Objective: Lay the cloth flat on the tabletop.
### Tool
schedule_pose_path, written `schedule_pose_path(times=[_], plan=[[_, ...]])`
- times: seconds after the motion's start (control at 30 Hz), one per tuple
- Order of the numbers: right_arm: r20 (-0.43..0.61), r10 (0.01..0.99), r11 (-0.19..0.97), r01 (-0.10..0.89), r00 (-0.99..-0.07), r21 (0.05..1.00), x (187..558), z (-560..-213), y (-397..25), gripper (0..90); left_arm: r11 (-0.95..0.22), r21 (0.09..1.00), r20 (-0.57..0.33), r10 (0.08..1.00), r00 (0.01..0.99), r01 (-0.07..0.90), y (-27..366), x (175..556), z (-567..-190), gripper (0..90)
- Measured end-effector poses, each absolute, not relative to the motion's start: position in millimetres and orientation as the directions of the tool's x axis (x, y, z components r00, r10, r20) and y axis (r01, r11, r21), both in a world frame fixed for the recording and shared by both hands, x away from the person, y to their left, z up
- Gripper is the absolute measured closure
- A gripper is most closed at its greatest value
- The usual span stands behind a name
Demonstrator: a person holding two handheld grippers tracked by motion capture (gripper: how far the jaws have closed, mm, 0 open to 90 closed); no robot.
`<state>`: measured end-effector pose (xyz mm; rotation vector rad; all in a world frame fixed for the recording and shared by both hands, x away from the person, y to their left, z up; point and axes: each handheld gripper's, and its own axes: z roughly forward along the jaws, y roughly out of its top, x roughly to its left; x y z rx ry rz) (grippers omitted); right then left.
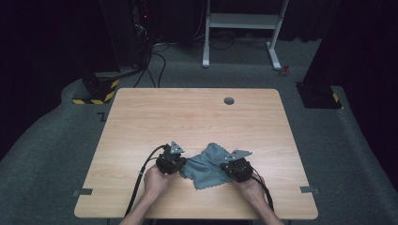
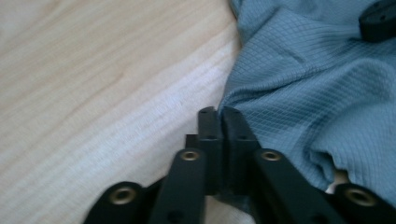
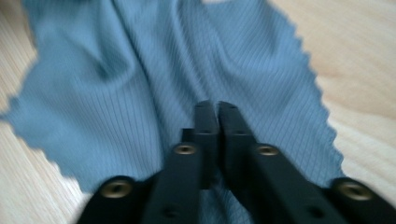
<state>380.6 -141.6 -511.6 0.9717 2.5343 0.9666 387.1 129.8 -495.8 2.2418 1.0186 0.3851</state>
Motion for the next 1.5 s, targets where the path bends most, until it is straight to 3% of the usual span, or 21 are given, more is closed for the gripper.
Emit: schedule_pose_path(times=[0.23,0.33,0.4,0.57,0.77,1.0,1.07,1.13,1.2,1.5], plan=[[-0.002,0.661,0.541,0.474,-0.751,0.695,362,-506,-153,89.8,-0.519,0.716,0.120,0.751,0.649,0.467,121,388,-469,88.3],[-0.006,0.644,0.556,0.463,-0.765,0.690,350,-506,-155,86.9,-0.545,0.704,0.100,0.711,0.696,0.456,116,384,-475,82.6],[0.010,0.643,0.548,0.469,-0.766,0.693,348,-509,-156,77.2,-0.555,0.694,0.088,0.698,0.710,0.459,116,379,-482,77.6],[0.036,0.697,0.471,0.495,-0.716,0.730,366,-498,-161,75.7,-0.488,0.713,0.019,0.732,0.682,0.503,131,375,-485,70.0],[0.017,0.734,0.453,0.509,-0.679,0.732,400,-487,-141,71.7,-0.519,0.686,-0.009,0.695,0.719,0.510,133,367,-493,84.2],[0.043,0.747,0.436,0.537,-0.664,0.722,427,-490,-113,64.3,-0.568,0.655,0.006,0.663,0.748,0.498,122,356,-509,87.5],[0.024,0.743,0.465,0.542,-0.669,0.700,431,-494,-107,67.4,-0.565,0.657,0.002,0.663,0.748,0.499,123,355,-509,87.5],[0.018,0.729,0.522,0.572,-0.684,0.633,436,-504,-104,79.3,-0.562,0.658,-0.006,0.662,0.749,0.501,124,355,-509,87.5],[0.025,0.716,0.530,0.566,-0.698,0.631,435,-508,-107,88.5,-0.555,0.663,-0.013,0.664,0.748,0.503,126,354,-508,87.3],[-0.033,0.677,0.588,0.513,-0.735,0.626,411,-506,-122,89.9,-0.468,0.721,-0.059,0.694,0.717,0.511,143,351,-491,84.0]])
